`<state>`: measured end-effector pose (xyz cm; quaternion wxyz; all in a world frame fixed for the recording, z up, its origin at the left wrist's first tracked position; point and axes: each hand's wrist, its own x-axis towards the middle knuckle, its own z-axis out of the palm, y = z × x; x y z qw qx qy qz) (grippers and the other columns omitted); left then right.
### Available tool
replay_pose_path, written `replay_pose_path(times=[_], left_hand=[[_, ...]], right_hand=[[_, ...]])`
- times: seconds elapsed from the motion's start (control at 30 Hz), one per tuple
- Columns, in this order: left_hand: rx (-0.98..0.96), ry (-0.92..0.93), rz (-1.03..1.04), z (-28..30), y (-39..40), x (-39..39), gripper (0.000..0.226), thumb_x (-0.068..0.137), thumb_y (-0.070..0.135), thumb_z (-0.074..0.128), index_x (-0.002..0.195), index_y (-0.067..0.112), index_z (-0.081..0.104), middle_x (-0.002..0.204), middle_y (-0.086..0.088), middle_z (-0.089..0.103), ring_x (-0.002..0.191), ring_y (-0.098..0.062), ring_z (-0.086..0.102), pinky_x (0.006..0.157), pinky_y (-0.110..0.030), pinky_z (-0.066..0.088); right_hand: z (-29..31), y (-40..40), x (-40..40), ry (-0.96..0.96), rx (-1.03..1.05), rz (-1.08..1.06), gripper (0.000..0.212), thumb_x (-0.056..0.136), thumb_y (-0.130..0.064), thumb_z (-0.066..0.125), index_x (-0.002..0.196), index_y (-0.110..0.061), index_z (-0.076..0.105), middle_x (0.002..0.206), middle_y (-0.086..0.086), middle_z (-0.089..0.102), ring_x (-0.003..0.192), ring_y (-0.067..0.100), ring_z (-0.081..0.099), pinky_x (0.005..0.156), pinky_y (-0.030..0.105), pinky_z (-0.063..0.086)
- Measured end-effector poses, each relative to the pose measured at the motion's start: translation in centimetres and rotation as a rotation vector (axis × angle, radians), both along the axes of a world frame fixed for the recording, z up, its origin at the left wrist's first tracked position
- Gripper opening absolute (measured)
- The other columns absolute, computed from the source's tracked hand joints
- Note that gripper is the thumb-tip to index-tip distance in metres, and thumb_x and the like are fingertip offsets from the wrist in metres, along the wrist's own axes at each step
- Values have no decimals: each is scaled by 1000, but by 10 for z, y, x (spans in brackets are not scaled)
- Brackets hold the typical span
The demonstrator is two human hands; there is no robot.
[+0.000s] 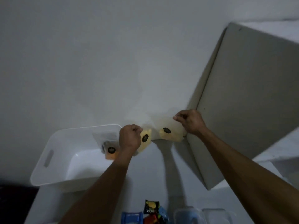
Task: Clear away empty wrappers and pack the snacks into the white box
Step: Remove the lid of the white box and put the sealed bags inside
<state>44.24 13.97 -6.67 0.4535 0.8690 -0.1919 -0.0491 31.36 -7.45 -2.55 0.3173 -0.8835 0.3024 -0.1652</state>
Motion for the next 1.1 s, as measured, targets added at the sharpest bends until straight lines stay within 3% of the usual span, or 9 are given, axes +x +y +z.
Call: replay_pose_path(times=[0.2, 0.3, 0.4, 0.5, 0.6, 0.7, 0.9, 1.1], left_hand=[[-124, -29, 7, 87, 72, 7, 9, 84, 22, 74, 86, 14, 78, 92, -3, 75, 82, -16, 65, 74, -20, 44], [-124, -53, 0, 113, 131, 20, 13, 82, 23, 77, 89, 14, 79, 95, -6, 75, 87, -20, 67, 79, -24, 49], [-132, -57, -2, 128, 187, 34, 14, 81, 22, 78, 91, 13, 78, 99, -8, 75, 94, -22, 67, 84, -27, 50], [-94, -48, -14, 131, 232, 50, 17, 81, 22, 78, 95, 11, 78, 103, -9, 74, 97, -23, 66, 87, -27, 49], [-47, -54, 2, 121, 263, 67, 18, 81, 23, 78, 95, 11, 78, 103, -10, 74, 96, -24, 67, 89, -34, 53], [-15, -42, 12, 107, 279, 81, 19, 82, 21, 77, 97, 10, 78, 103, -11, 74, 95, -24, 67, 88, -31, 51], [-22, 30, -22, 83, 274, 112, 20, 84, 19, 75, 99, 8, 77, 104, -12, 74, 88, -18, 62, 84, -25, 45], [1, 103, -144, 57, 240, 145, 18, 82, 24, 77, 95, 11, 78, 99, -9, 74, 93, -23, 66, 82, -30, 51]], right_hand=[[97, 68, -15, -180, -30, 20, 20, 84, -36, 75, 91, -18, 79, 87, -6, 74, 77, 9, 64, 71, 25, 46], [125, 118, -18, -244, 36, 17, 17, 83, -34, 77, 91, -19, 78, 79, -13, 69, 69, 3, 60, 67, 27, 52], [137, 169, -13, -247, 88, 29, 17, 84, -31, 76, 91, -16, 76, 84, -1, 68, 71, 15, 63, 61, 32, 60], [136, 211, -4, -241, 99, 47, 16, 86, -30, 75, 90, -15, 74, 90, 8, 70, 76, 25, 70, 61, 36, 61], [128, 241, 8, -227, 125, 69, 15, 86, -29, 75, 89, -14, 73, 88, 9, 70, 74, 23, 70, 61, 36, 61], [118, 257, 21, -195, 148, 105, 14, 86, -28, 75, 88, -14, 74, 84, 6, 69, 70, 19, 68, 61, 35, 60], [91, 263, 50, -107, 158, 211, 14, 87, -28, 74, 90, -14, 74, 84, 4, 71, 70, 14, 67, 57, 23, 56], [46, 250, 82, -12, 157, 264, 10, 87, -27, 74, 89, -17, 75, 77, -5, 69, 66, 6, 63, 60, 23, 53]])
